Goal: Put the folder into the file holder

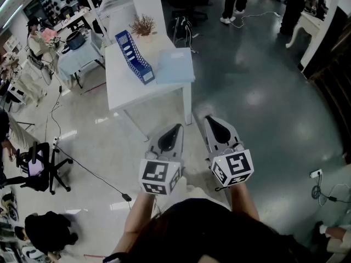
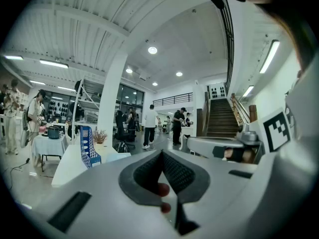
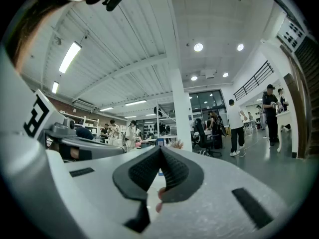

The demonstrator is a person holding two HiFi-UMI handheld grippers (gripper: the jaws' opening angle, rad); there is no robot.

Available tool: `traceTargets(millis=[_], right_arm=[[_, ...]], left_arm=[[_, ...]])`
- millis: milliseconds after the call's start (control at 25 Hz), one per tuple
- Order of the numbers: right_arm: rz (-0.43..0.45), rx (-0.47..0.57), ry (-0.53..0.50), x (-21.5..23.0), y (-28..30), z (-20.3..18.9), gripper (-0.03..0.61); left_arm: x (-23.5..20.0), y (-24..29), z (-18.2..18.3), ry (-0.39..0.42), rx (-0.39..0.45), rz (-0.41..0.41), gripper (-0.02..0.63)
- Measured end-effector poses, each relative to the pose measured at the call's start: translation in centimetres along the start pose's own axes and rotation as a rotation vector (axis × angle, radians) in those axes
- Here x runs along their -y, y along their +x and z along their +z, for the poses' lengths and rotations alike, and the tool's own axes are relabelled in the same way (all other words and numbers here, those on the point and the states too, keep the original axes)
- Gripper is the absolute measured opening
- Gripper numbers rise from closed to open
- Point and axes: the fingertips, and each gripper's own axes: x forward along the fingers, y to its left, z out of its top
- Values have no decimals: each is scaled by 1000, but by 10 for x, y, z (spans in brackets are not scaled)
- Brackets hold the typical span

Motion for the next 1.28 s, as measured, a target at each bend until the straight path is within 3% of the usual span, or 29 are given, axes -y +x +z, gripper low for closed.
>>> traceTargets(millis=[720,1280], right_arm=[[-60,-13,14,-1,54,-3,0],[-96,-29,17,-8,129,-13,2]], left_arm=[[-47,28,-4,-21,-15,-69,5],[-116,60,-5,-17,-28,-117,5]])
